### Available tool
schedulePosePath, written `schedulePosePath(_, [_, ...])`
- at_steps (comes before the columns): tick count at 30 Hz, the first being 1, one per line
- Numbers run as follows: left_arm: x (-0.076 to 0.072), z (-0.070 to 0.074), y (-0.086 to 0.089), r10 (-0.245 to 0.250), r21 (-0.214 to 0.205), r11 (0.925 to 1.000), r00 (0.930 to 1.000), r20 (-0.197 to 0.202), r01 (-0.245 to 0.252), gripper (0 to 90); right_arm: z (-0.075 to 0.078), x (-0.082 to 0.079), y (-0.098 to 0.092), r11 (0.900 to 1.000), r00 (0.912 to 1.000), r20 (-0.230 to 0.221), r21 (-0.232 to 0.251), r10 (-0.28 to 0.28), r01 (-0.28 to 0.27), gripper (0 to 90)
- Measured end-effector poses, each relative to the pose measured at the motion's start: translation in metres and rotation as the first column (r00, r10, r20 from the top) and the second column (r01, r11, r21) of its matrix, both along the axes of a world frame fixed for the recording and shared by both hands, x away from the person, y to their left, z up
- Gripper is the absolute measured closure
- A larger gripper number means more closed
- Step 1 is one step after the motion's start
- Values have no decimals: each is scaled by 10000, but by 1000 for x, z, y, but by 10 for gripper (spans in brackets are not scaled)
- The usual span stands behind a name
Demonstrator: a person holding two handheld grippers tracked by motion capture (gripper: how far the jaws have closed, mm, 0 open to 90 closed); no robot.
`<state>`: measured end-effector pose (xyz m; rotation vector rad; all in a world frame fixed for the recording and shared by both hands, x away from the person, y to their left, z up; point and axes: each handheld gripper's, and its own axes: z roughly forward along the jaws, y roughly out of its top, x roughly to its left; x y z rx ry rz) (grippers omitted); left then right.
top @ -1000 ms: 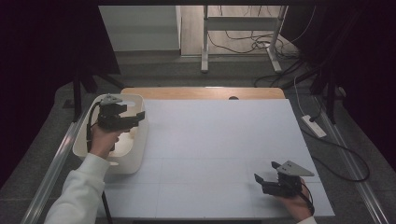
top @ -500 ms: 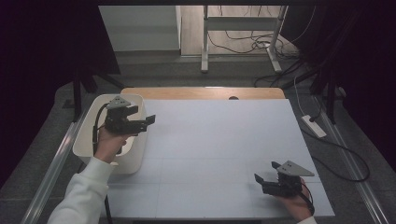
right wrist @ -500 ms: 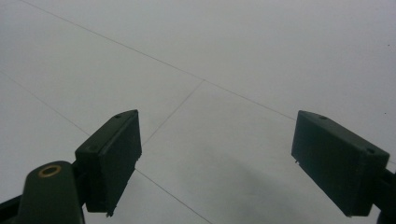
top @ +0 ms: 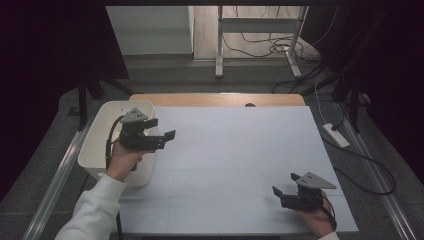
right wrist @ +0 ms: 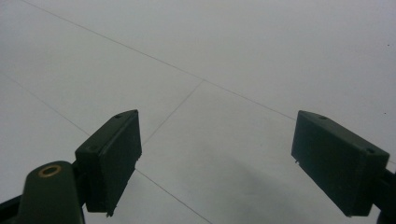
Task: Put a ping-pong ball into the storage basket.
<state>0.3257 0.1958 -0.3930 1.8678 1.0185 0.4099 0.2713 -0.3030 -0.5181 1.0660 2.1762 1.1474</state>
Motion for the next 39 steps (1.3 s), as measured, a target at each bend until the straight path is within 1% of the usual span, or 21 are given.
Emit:
schedulePosePath(3, [-3, 0, -5, -206, 2, 9998, 9998, 24, 206, 197, 0, 0, 0, 10000, 10000, 8, 6, -2, 2, 157])
schedulePosePath(4, [-3, 0, -5, -206, 2, 9998, 9998, 24, 206, 197, 0, 0, 0, 10000, 10000, 4, 6, -2, 2, 157])
schedulePosePath(7, [-6, -1, -11, -483, -115, 9988, 9988, -44, 482, 197, 0, 0, 0, 10000, 10000, 8, 4, 0, 0, 157])
schedulePosePath(16, [-15, -9, -26, -911, 5, 9958, 9958, -36, 911, 195, 0, 0, 0, 10000, 10000, 9, 2, 4, -4, 157])
schedulePosePath(18, [-17, -11, -28, -1000, -39, 9950, 9950, -22, 1000, 195, 0, 0, 0, 10000, 10000, 11, -2, 4, -4, 157])
schedulePosePath(23, [-22, -16, -36, -1272, 89, 9918, 9919, -1, 1272, 195, 0, 0, 0, 10000, 10000, -2, 9, -9, 9, 158])
schedulePosePath(25, [-23, -17, -37, -1299, 87, 9915, 9915, -22, 1299, 195, 0, 0, 0, 10000, 10000, 4, -4, -7, 7, 157])
schedulePosePath(29, [-28, -25, -44, -1566, 100, 9876, 9876, -134, 1567, 194, 0, 0, 0, 10000, 10000, 10, 2, 8, -8, 157])
schedulePosePath(34, [-36, -35, -53, -1869, 292, 9820, 9824, 25, 1867, 195, 0, 0, -1, 10000, 10000, 13, -4, -4, 4, 157])
schedulePosePath(36, [-38, -38, -56, -2004, 364, 9791, 9797, 9, 2003, 196, 0, 0, -1, 10000, 10000, 13, -8, -2, 2, 157])
schedulePosePath(39, [-40, -42, -58, -2081, 355, 9775, 9781, -57, 2081, 196, 0, 0, -1, 10000, 10000, 14, -7, -9, 9, 157])
